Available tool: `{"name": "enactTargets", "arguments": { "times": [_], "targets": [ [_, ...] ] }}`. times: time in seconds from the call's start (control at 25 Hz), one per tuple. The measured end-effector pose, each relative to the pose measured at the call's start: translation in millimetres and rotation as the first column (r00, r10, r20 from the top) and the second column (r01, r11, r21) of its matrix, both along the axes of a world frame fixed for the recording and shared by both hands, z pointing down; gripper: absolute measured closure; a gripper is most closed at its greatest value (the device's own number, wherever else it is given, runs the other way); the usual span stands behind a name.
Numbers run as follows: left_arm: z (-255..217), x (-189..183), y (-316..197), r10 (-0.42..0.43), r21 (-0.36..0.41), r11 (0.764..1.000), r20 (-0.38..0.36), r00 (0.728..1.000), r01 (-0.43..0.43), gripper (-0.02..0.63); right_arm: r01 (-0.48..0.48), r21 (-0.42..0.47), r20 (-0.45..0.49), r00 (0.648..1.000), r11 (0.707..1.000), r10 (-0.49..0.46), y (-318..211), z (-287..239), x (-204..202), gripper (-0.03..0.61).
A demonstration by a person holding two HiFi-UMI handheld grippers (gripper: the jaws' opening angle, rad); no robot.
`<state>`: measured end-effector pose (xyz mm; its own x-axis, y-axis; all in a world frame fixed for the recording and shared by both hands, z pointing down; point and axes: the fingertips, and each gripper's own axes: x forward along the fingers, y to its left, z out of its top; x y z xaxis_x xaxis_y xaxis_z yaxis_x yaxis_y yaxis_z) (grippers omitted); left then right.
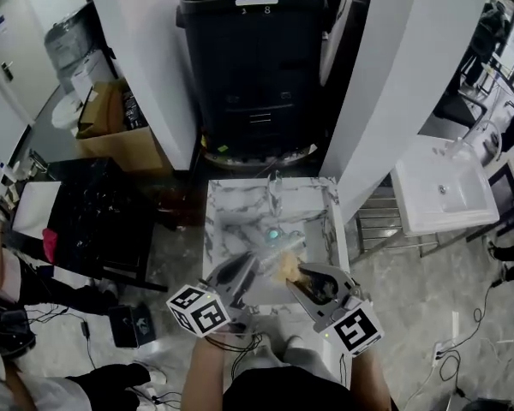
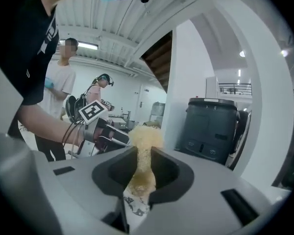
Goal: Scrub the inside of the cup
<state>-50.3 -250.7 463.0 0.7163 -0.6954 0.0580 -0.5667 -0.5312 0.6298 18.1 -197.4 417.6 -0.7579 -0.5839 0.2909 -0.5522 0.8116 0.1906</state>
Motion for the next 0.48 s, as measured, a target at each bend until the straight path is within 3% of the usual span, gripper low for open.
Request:
{"name": "enactTargets", "arguments": {
  "times": [0.12, 0.28, 0.48],
  "targets": [
    [-1, 8, 4, 0.022, 0.005, 1.000, 0.001, 1.000, -0.022, 0.586, 0.017, 0.009, -0.015, 1.000, 1.000, -0.017, 8, -3, -1, 0.489],
    [0, 12, 7, 0.036, 0.013, 0.999, 0.022, 0.999, -0.036, 0.586, 0.082, 0.046, -0.128, 0.989, 0.996, -0.076, 16, -4, -5, 0.489],
    [0, 10, 15, 0.072, 0.032, 0.997, 0.045, 0.996, -0.074, 0.586, 0.253, 0.052, -0.324, 0.919, 0.966, -0.224, 18, -7, -21, 0.491]
  ]
}}
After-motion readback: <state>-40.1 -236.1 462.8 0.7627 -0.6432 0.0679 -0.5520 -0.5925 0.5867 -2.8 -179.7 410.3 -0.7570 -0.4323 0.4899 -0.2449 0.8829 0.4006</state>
